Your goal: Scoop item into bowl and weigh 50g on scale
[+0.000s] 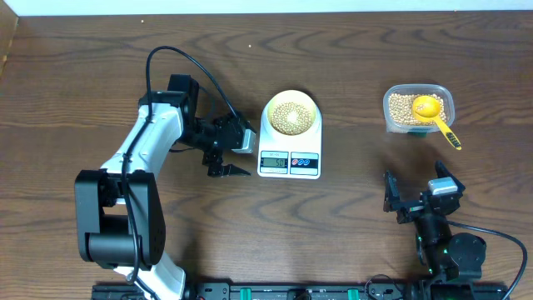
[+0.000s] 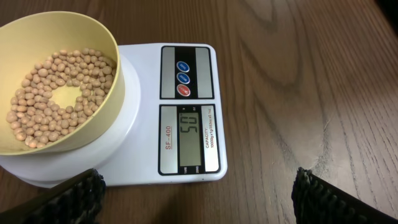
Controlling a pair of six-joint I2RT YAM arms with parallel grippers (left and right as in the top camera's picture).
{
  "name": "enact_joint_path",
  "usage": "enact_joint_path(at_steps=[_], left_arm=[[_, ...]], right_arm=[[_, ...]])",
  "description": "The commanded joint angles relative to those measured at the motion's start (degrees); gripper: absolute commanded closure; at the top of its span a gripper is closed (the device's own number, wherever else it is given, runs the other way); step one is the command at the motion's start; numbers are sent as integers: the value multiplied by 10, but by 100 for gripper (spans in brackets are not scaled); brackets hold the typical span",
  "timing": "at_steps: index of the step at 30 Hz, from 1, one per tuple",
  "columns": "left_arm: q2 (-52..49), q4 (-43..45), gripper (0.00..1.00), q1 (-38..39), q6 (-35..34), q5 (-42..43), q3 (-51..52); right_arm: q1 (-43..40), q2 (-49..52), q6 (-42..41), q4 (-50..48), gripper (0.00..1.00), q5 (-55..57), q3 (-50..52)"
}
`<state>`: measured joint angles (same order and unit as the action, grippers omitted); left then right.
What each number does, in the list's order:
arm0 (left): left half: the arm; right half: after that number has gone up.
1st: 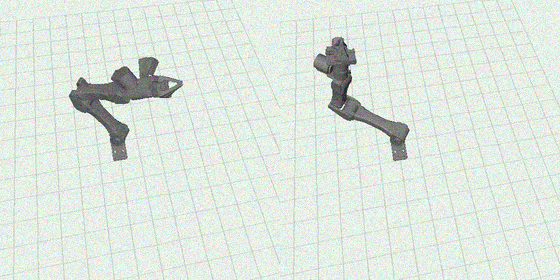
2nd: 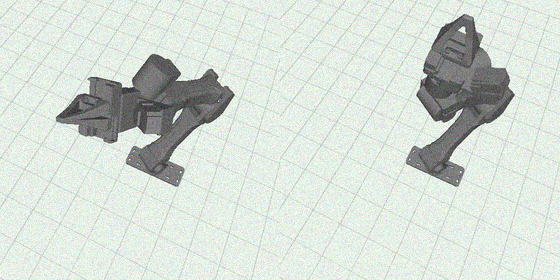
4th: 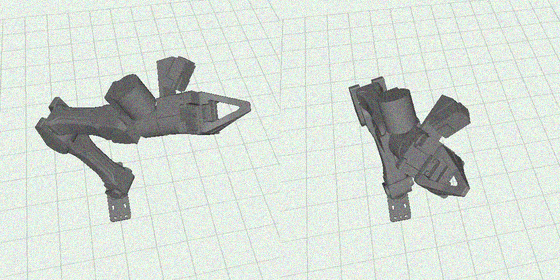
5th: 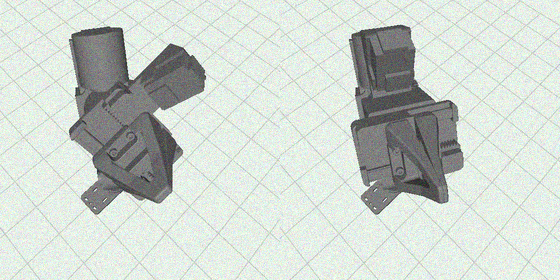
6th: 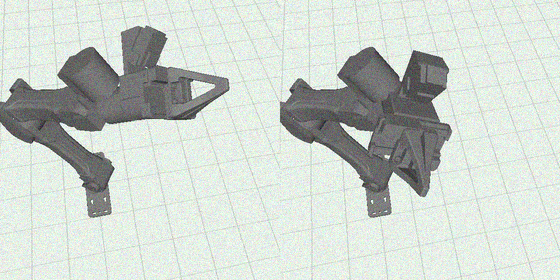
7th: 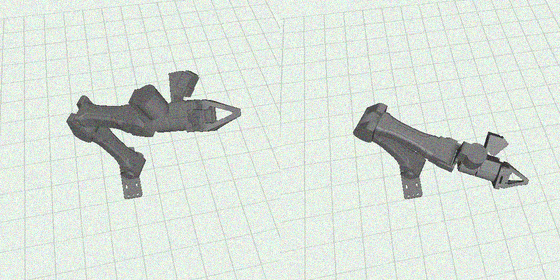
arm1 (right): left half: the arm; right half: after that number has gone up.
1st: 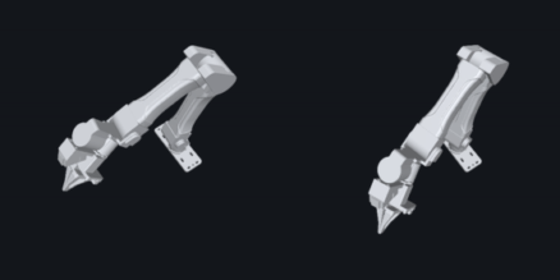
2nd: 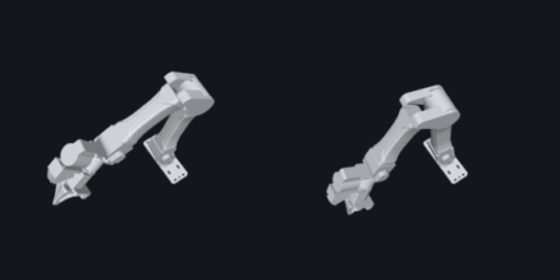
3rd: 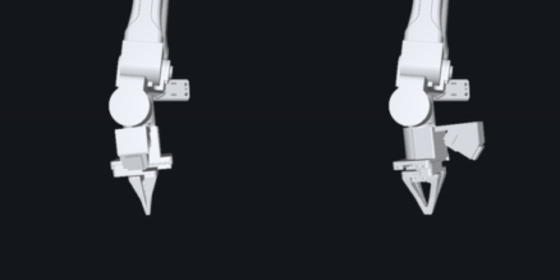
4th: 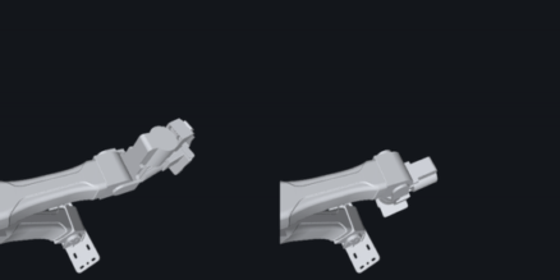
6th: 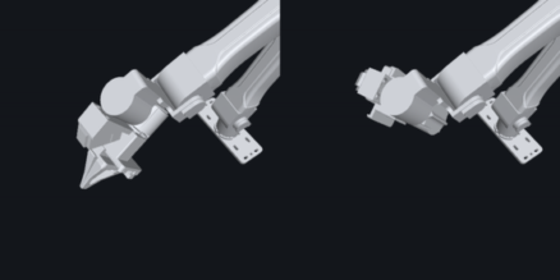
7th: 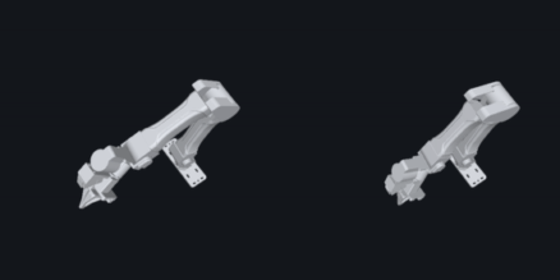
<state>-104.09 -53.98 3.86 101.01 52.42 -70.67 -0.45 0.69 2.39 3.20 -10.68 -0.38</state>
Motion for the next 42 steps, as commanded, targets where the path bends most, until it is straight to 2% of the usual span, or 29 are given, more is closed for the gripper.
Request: enact_joint_path(at_steps=[1, 39, 42], left_arm=[[4, -3, 2, -2, 10, 9, 3], [4, 1, 2, -2, 10, 9, 3], [4, 3, 2, -2, 10, -13, 3]], right_arm=[[4, -4, 9, 3, 1, 5, 1], [4, -4, 9, 3, 1, 5, 1], [4, -4, 9, 3, 1, 5, 1]])
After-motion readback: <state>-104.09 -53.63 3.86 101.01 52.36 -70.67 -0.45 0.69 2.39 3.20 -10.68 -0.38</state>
